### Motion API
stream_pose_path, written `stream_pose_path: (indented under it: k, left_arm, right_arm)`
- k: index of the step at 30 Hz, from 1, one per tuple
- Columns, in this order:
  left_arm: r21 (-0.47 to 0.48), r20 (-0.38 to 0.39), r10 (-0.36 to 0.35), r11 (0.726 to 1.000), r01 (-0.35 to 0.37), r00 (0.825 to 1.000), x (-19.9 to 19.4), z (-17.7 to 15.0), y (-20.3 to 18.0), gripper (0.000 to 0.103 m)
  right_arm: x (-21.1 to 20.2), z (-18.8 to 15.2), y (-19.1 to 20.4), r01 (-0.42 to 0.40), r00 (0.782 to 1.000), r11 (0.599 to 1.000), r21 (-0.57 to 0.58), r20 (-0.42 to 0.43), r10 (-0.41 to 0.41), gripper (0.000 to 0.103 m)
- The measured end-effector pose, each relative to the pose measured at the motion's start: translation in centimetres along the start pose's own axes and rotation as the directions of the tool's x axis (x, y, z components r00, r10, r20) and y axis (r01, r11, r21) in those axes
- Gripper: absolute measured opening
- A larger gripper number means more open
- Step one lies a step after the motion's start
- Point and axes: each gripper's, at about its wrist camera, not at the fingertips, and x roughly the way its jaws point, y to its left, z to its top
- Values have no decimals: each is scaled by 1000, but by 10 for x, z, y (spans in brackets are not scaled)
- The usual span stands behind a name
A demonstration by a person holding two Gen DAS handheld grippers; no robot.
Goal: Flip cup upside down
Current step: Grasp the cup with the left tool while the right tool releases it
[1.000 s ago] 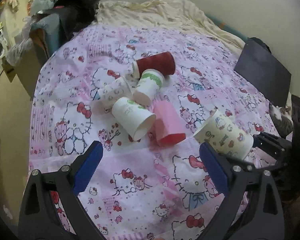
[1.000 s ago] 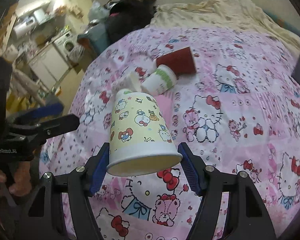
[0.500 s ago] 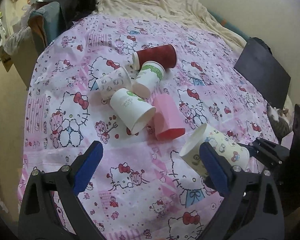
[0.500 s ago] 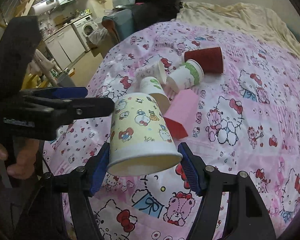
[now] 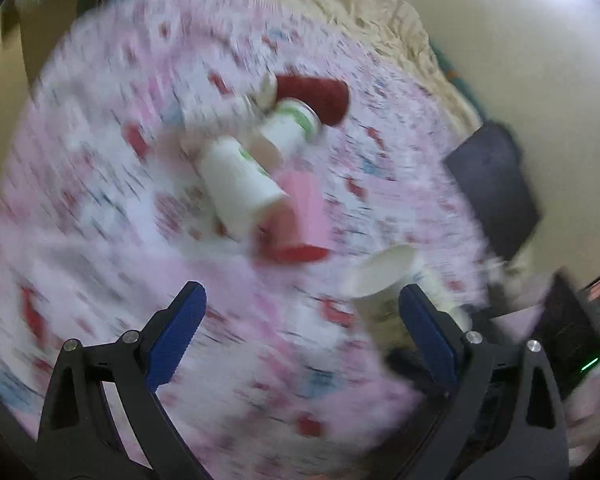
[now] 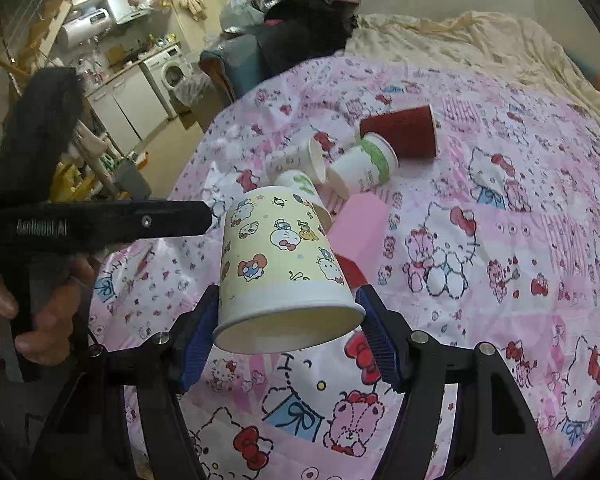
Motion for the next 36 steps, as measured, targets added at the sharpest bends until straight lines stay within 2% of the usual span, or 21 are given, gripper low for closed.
stream_pose_path:
  k: [2,5,8,10,13,23,30,32,36]
  left_arm:
    - [-31,-17,-33,999,33,999,2,0,0,96]
    - [-63,-50,-81,995,77,995,8,-2,0,95]
    - [-94,-61,-105,991,99,993,11,-5,3,93]
    - [-102,-54,-115,989,109,992,11,-4,5,78]
    - [-101,-74,-124,988,117,989,13,-5,4,64]
    - [-106,-98,-89,991,78,991,21,-7,4,65]
    - [-98,-97,0,995,-10,995,25,-9,9,69]
    - [-105,-92,44,993,-53,995,25,-9,14,74]
    - [-120,-78,87,988,-96,993,21,-6,22,75]
  right_arm:
    - [0,0,5,-32,999,999,-11,6,32,70]
    - [3,-1,14,-38,999,999,-36,16,38,70]
    - [7,-1,18,-75,997,997,-24,20,76,70]
    - [11,-1,24,-91,996,995,-35,16,91,70]
    - [17,-3,27,-89,996,995,-41,-6,89,70]
    - [26,-9,27,-98,995,995,-23,-26,98,70]
    - [36,-16,27,-98,995,995,22,-8,98,70]
    - [42,-19,28,-100,995,994,41,5,100,70]
    - [54,-22,32,-123,991,989,83,54,119,70]
